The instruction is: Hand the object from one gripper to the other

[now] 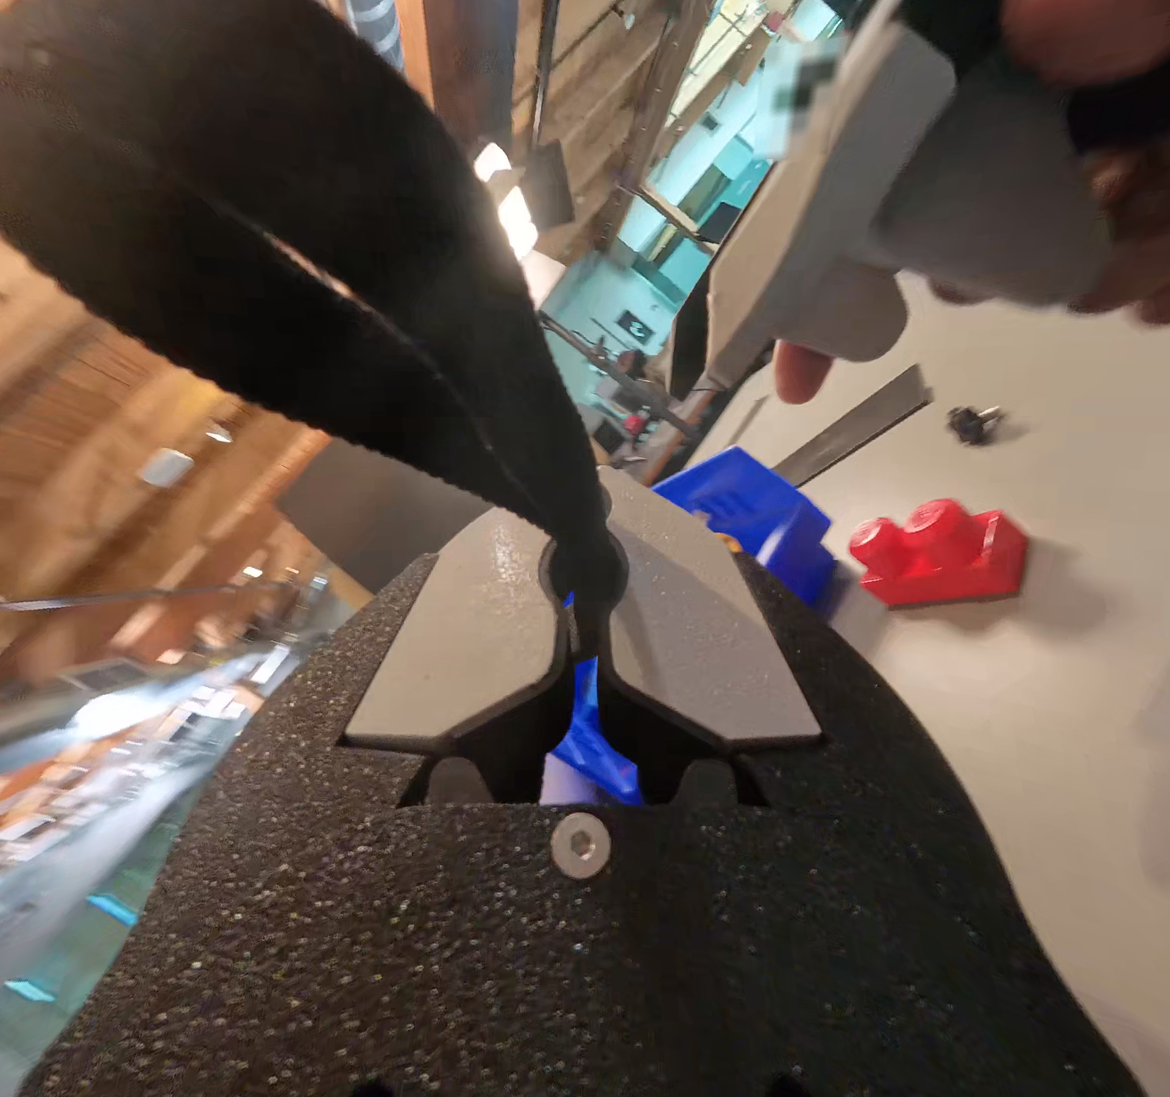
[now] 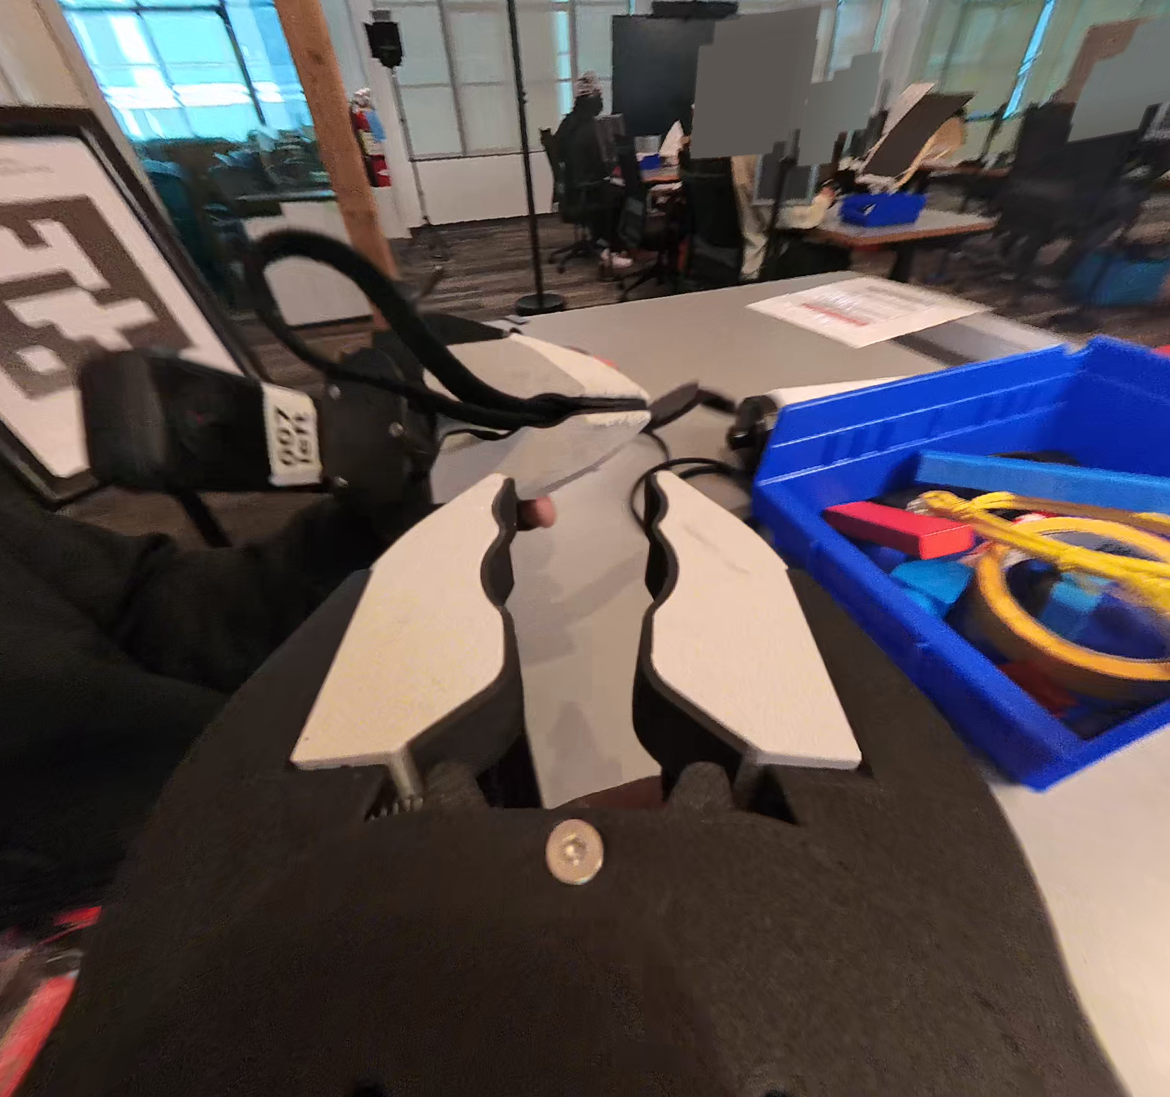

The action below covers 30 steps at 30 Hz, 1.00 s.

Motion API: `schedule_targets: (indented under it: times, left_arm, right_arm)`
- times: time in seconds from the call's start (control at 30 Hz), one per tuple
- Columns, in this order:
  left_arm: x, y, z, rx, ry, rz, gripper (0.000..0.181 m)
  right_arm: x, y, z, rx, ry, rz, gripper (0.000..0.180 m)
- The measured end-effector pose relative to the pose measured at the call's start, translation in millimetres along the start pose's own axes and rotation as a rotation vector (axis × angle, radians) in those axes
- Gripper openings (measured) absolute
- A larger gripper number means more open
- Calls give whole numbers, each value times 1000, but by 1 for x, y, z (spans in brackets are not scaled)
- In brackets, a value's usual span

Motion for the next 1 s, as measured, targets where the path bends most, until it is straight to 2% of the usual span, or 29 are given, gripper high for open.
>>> schedule_targets:
  times: [0.1,0.27,0.43,0.63,0.7,0.77,0.8,0.97,1.0]
  left_arm:
    - [4,-7,-1,71,146,93,1]
    - [17,-18,6,210,268,125,1]
    - [30,-29,21,337,300,42,1]
    - [45,-41,42,420,374,-80,0]
    - [51,-42,44,421,404,-114,0]
    - [56,-43,46,423,424,-144,0]
    - [57,-43,46,422,427,-152,0]
    - [52,-40,43,407,355,-161,7]
    - [49,-40,43,416,307,-173,19]
  right_arm:
    - [5,1,-6,15,126,101,38]
    - [18,5,-13,66,319,291,39]
    - [34,10,-18,143,502,476,38]
    - [18,16,-20,105,490,622,41]
    - [15,19,-21,76,469,614,36]
    - [12,21,-24,49,438,604,8]
    - [12,22,-25,43,426,587,3]
    - [13,13,-18,104,330,442,3]
    - [16,10,-16,121,315,387,2]
Point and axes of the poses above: each gripper's, where its closed fingertips meet, y out along the fingers, z out of its top, x = y × z across the jaws, the point moved 7 cm from there along -y, back along the fingers, and after that the axes turned 15 degrees about -x, right-handed, at the moved point
